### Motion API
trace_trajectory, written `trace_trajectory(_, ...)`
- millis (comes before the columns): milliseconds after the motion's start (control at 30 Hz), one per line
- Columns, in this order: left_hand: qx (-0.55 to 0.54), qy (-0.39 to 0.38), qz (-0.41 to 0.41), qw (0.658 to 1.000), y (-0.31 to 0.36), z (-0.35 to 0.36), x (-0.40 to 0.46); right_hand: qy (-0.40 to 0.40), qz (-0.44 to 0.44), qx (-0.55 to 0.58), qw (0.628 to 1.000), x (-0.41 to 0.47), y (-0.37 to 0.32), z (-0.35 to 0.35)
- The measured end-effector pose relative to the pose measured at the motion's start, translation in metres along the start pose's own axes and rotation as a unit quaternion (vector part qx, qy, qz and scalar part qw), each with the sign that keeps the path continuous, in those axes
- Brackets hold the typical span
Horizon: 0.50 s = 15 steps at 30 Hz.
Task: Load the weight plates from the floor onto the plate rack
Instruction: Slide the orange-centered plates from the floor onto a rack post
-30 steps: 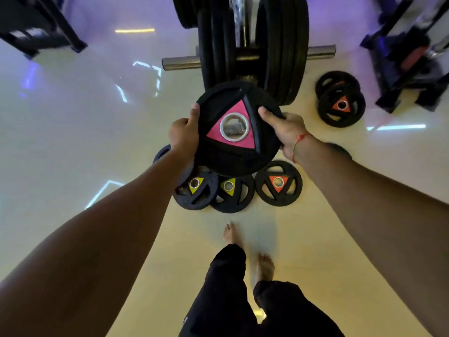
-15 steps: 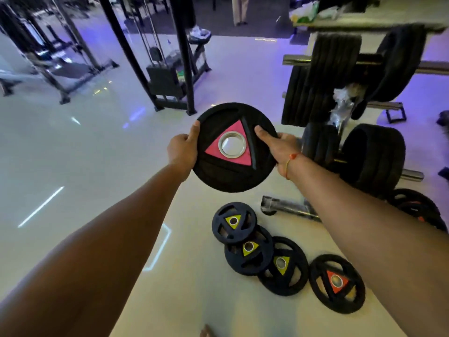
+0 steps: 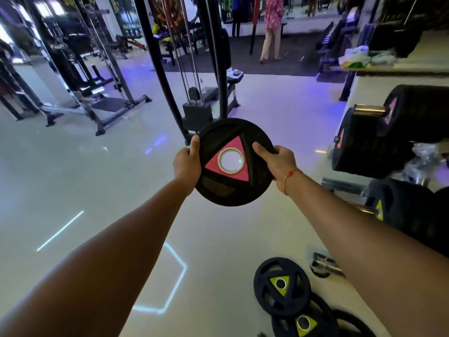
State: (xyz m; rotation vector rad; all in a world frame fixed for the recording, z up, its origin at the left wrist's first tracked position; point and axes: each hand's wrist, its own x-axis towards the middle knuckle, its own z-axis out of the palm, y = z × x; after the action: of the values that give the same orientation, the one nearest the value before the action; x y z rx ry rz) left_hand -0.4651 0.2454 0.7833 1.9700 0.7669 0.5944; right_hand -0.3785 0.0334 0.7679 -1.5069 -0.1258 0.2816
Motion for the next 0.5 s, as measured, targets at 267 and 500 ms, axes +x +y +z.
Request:
trace_trajectory(267, 0.046, -0.051, 0.038, 0.997, 0.022, 0.054, 0.171, 0.044, 0.004, 0.008, 0.999, 0.168, -0.003, 0.038)
trace_trajectory(500, 0.060, -0.117, 0.085, 0.988, 0.040, 0.142, 0.317, 0.114, -0.005, -0.012, 0.993, 0.311, -0.014, 0.034)
